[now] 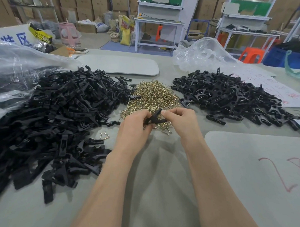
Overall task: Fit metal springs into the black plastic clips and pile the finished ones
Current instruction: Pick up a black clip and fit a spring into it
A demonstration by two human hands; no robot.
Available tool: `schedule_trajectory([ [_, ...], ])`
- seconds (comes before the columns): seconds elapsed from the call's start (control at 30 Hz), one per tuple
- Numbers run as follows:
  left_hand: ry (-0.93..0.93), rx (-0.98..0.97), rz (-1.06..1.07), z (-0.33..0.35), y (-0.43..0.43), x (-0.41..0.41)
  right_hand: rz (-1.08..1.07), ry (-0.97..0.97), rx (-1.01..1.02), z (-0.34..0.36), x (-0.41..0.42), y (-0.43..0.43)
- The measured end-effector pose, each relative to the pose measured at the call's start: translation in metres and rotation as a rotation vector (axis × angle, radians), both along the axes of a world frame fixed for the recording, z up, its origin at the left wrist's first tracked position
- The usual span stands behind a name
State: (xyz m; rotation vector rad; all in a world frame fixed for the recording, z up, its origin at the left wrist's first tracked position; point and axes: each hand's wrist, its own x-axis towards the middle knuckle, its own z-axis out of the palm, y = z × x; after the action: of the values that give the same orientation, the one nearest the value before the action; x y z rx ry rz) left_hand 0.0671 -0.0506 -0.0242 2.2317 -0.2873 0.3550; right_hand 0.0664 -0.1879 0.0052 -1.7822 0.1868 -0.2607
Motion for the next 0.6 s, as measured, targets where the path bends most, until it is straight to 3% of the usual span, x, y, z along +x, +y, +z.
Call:
schedule_trajectory([
  [0.27,-0.045,-0.042,-0.038,0.002,0.001,-0.003,0.057,0.069,0.049,-0.001,0.001,-0.003],
  [0.43,0.055,-0.301,-0.178,0.016,0.005,-0.010,0.476,0.307,0.534,0.005,-0.003,-0.021],
  [0.6,0.009,-0.261,-0.235,0.024,0.007,-0.014,0.727,0.463,0.585,0.000,-0.008,-0.020],
])
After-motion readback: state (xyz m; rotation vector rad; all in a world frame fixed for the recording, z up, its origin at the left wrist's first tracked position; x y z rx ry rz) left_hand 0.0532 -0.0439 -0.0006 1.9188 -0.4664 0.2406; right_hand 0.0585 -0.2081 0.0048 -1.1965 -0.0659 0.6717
